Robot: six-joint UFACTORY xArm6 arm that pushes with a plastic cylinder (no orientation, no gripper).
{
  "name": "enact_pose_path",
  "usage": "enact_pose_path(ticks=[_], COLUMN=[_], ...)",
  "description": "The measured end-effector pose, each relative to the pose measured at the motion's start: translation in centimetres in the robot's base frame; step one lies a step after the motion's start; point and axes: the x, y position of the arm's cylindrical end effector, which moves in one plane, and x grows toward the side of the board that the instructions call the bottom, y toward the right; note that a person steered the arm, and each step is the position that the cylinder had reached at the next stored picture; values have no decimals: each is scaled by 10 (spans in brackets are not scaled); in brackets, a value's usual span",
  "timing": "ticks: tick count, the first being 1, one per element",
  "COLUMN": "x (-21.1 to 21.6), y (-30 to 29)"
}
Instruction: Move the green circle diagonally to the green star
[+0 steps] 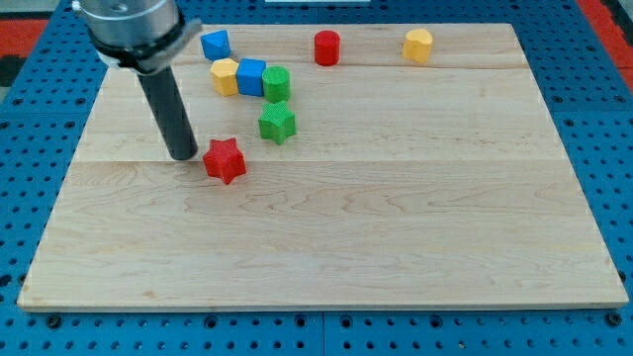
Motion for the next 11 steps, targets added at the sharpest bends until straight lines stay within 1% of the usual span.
enact_pose_path(ticks=[1, 2, 3, 4, 5, 6, 7, 8, 9, 10, 11], x=[-3, -6, -8, -38, -105, -132, -147, -151, -144, -122, -120], y=[67, 92, 2, -46, -36, 11, 76, 102, 88, 73, 88])
